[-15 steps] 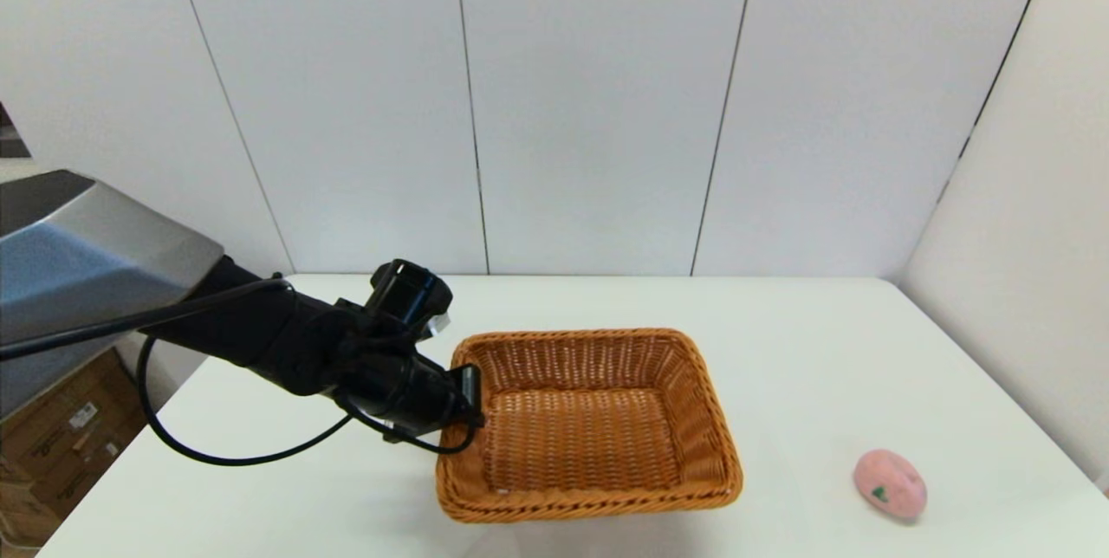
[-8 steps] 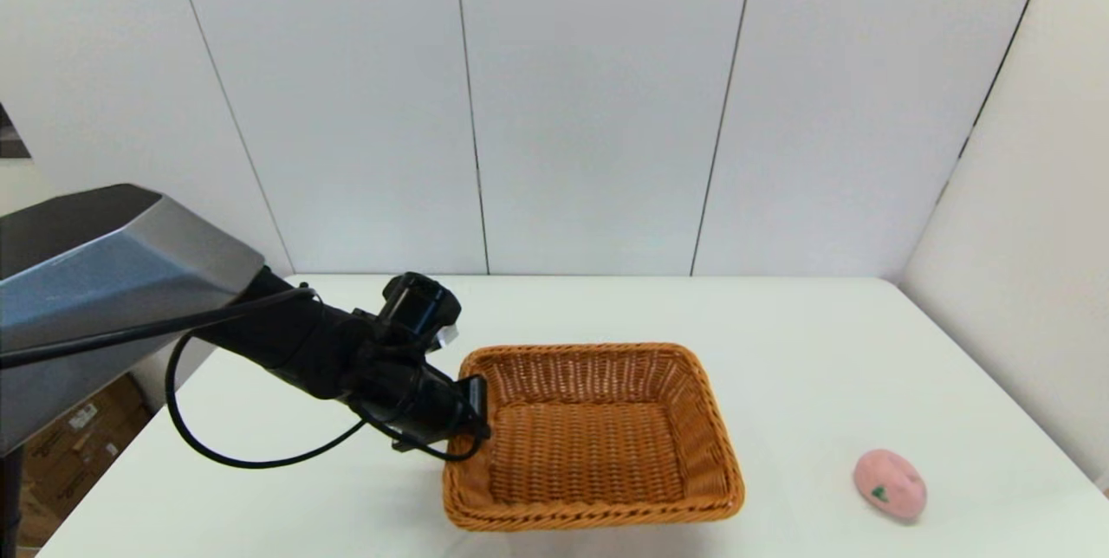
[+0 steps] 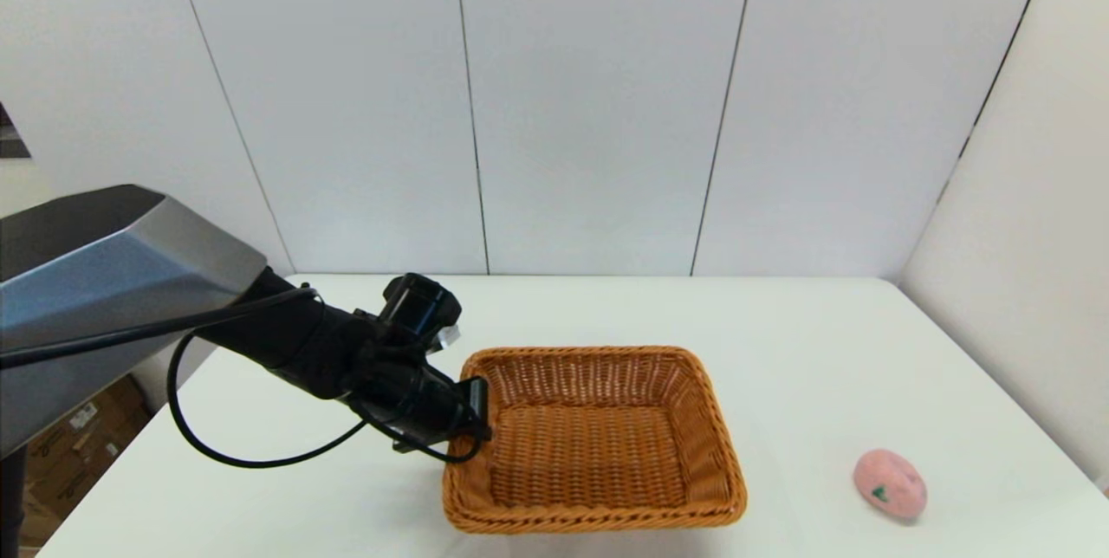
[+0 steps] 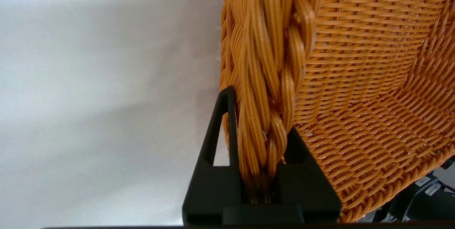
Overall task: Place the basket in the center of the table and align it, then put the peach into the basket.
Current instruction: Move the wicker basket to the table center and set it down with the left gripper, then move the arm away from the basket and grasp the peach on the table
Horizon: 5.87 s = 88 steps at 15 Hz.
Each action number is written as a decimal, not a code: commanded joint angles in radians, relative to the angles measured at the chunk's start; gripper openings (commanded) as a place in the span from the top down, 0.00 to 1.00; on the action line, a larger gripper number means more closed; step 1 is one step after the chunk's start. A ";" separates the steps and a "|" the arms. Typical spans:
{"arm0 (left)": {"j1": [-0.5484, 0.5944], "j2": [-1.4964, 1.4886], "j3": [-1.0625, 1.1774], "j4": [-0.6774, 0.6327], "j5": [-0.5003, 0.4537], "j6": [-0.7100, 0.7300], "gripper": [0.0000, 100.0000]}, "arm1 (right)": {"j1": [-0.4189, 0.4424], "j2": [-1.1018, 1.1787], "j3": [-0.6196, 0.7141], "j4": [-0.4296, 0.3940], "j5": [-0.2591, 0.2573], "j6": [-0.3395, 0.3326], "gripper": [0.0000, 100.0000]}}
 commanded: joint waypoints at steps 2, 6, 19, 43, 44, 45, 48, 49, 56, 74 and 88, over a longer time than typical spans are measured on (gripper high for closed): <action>-0.003 -0.004 -0.005 0.000 -0.002 -0.004 1.00 | 0.000 0.001 -0.001 0.000 0.000 0.000 0.00; -0.011 -0.005 -0.001 0.001 -0.003 -0.001 1.00 | 0.000 0.000 -0.001 0.000 0.000 0.000 0.00; -0.028 -0.008 0.021 0.003 -0.006 0.053 0.00 | 0.000 0.000 -0.001 0.000 0.000 0.000 0.00; 0.002 -1.325 0.217 0.196 0.314 0.334 0.00 | 0.000 0.000 0.001 0.000 0.000 0.000 0.00; 0.048 -1.366 0.223 0.218 0.328 0.351 0.00 | 0.000 0.001 0.001 0.000 0.000 0.000 0.00; 0.104 -1.387 0.237 0.218 0.328 0.392 0.00 | 0.000 0.000 0.001 0.000 0.000 0.000 0.00; 0.264 -1.518 0.323 0.215 0.330 0.619 0.00 | 0.000 0.000 -0.001 0.000 0.000 0.000 0.00; 0.315 -1.559 0.353 0.215 0.328 0.636 0.00 | 0.000 0.001 0.001 0.000 0.000 0.000 0.00; 0.451 -1.838 0.611 0.213 0.330 0.621 0.00 | 0.000 0.000 -0.001 0.000 0.000 0.000 0.00; 0.451 -2.122 1.015 0.026 0.334 0.519 0.00 | 0.000 0.000 -0.001 0.000 0.001 0.000 0.00; 0.451 -2.122 1.015 0.024 0.348 0.503 0.00 | 0.000 0.511 -0.329 0.238 0.010 -0.011 0.00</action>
